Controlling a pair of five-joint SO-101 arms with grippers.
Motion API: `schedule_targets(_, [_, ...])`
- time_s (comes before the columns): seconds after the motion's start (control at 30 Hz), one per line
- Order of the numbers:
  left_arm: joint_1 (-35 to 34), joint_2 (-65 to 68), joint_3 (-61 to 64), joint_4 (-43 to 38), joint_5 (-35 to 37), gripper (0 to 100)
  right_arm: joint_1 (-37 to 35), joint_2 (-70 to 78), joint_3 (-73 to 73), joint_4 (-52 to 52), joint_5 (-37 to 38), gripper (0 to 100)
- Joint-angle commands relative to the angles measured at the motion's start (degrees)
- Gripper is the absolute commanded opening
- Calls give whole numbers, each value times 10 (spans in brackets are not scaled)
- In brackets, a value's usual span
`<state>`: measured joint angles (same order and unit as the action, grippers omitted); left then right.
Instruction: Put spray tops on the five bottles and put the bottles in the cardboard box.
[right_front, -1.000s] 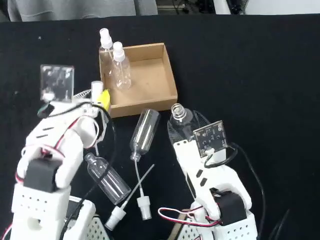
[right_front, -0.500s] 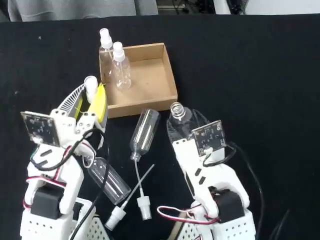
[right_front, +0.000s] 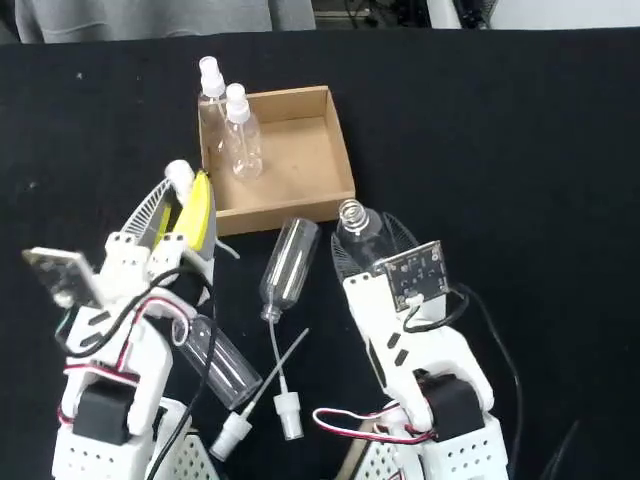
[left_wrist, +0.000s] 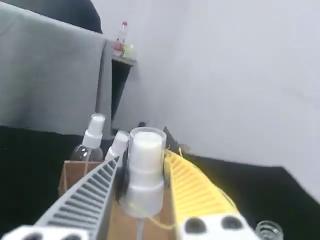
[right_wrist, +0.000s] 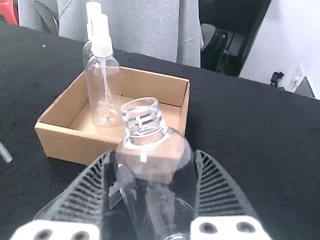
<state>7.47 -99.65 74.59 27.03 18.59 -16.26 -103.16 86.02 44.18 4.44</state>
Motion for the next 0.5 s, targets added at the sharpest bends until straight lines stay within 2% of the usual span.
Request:
schedule_targets(0.0, [-3,-54,5,-13,53,29,-22,-56,-7,-19,-1,74])
schedule_targets(0.13, [-52,-48,8,-13,136,29,-64,-56,-2,-19,-1,74])
schedule_targets(0.27, [-107,-48,8,-11,230,29,-73,-57,4,-20,0,74])
schedule_targets(0.47, [-171,-48,29,-12,297,29,-74,-57,44,-91,0,74])
